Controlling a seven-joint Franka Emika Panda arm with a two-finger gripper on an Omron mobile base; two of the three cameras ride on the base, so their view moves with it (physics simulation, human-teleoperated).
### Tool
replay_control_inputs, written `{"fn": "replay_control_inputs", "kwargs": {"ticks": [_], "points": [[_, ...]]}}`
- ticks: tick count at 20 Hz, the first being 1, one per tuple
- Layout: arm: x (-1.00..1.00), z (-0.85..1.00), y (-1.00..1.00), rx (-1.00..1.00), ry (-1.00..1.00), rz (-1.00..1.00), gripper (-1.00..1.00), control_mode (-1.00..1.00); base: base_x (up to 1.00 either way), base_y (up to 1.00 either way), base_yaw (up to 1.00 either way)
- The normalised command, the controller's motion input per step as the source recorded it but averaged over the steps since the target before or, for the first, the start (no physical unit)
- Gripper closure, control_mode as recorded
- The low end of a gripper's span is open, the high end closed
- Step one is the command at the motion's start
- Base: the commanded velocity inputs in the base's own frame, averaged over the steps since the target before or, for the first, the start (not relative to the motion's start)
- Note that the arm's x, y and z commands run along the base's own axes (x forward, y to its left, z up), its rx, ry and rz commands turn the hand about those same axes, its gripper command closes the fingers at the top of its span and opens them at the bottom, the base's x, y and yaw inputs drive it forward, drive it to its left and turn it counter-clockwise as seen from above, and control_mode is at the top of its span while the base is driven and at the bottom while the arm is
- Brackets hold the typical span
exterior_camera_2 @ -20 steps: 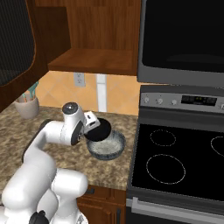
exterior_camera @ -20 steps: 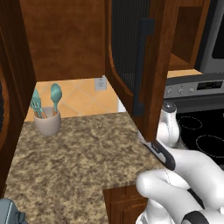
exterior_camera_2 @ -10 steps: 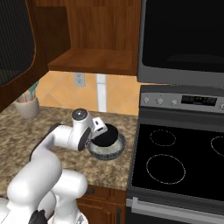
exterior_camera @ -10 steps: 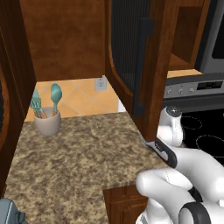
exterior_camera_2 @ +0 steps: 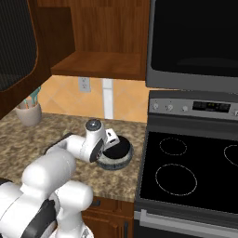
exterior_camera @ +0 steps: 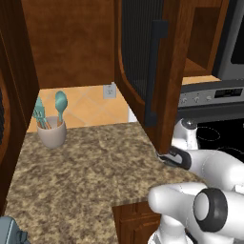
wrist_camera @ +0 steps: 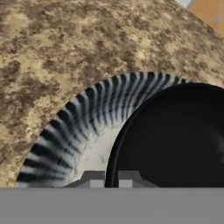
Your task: Pick up the bowls on the counter and stack them on top of one another in the open cabinet. Place the smaller bowl on top of the larger bowl.
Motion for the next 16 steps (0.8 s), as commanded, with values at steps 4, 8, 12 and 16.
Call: {"fn": "replay_control_inputs", "kwargs": {"ticks": [4,8,12,16], "points": [[0.08,-0.26,0.00,0.00,0.00,0.00,-1.00,-1.00,0.00,0.00,0.00],[0.06,0.12,0.00,0.00,0.00,0.00,-1.00,-1.00,0.00,0.00,0.00],[-0.27,0.37,0.11,0.00,0.00,0.00,-1.00,-1.00,0.00,0.00,0.00],[-0.23,-0.23,0.36,-0.06,0.15,0.00,-1.00,-1.00,0.00,0.00,0.00]]}}
